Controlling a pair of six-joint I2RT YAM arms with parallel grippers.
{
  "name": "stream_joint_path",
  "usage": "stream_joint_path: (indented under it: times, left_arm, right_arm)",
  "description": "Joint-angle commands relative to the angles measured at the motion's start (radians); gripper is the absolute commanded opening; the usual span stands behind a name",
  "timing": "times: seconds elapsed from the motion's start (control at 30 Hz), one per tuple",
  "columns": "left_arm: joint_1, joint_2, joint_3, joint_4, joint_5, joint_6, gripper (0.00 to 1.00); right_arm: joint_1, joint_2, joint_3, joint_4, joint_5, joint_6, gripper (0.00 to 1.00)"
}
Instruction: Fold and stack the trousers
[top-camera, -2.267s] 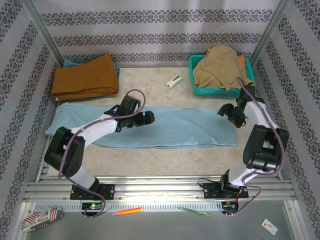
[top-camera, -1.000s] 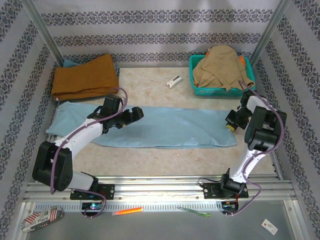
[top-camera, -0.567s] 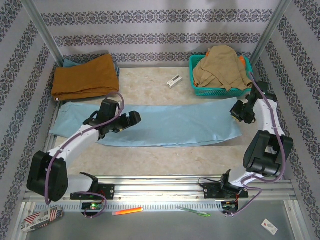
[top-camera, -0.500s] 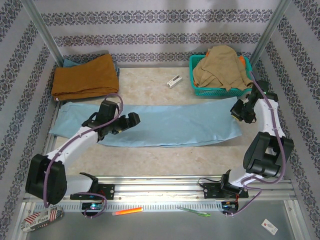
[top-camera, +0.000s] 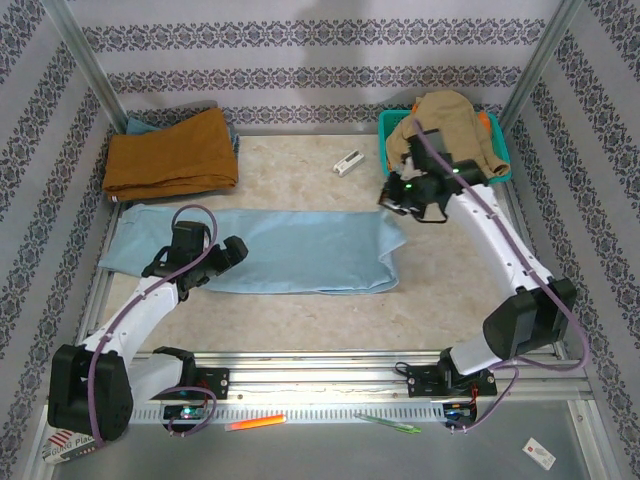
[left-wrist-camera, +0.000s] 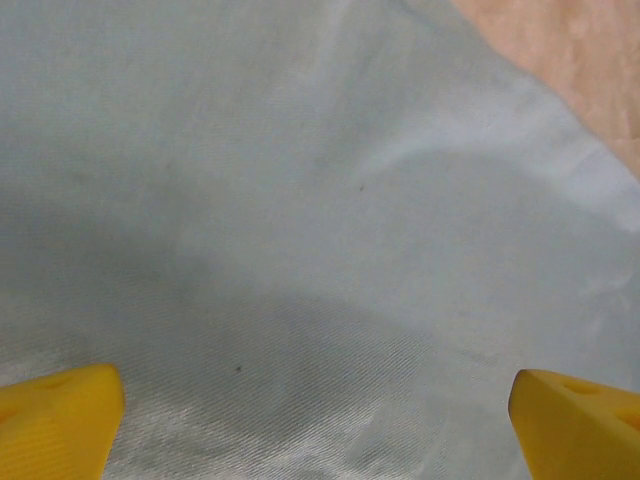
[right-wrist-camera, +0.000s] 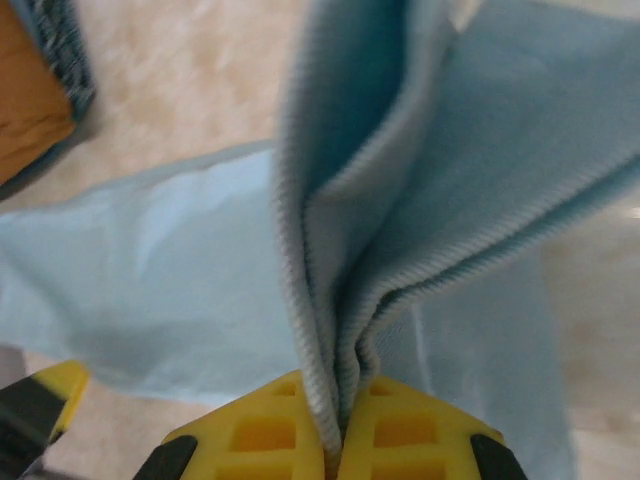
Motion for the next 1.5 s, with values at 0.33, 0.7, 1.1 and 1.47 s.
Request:
stream_joint_path:
  times: [0.33, 0.7, 1.1, 1.47]
  left_arm:
    - [0.053, 0.028, -0.082, 0.049, -0.133, -0.053, 1.00]
    - [0.059, 0.103, -0.111, 0.117, -0.061, -0.052, 1.00]
    - [0.059, 0.084, -0.114, 0.106, -0.032, -0.063, 1.00]
    - [0.065, -0.183, -0.007, -0.163, -0.043, -0.050, 1.00]
  right_arm:
    - [0.396, 0.362, 0.309, 0.099, 0.148, 0.335, 0.00]
    - [0.488, 0.645, 0.526, 0.136, 0.154, 0.443, 0.00]
    - [0.513, 0.822, 0.611, 0.208, 0.043, 0.514, 0.25]
    - [0.485, 0.706, 0.659, 0.137, -0.045, 0.302, 0.65]
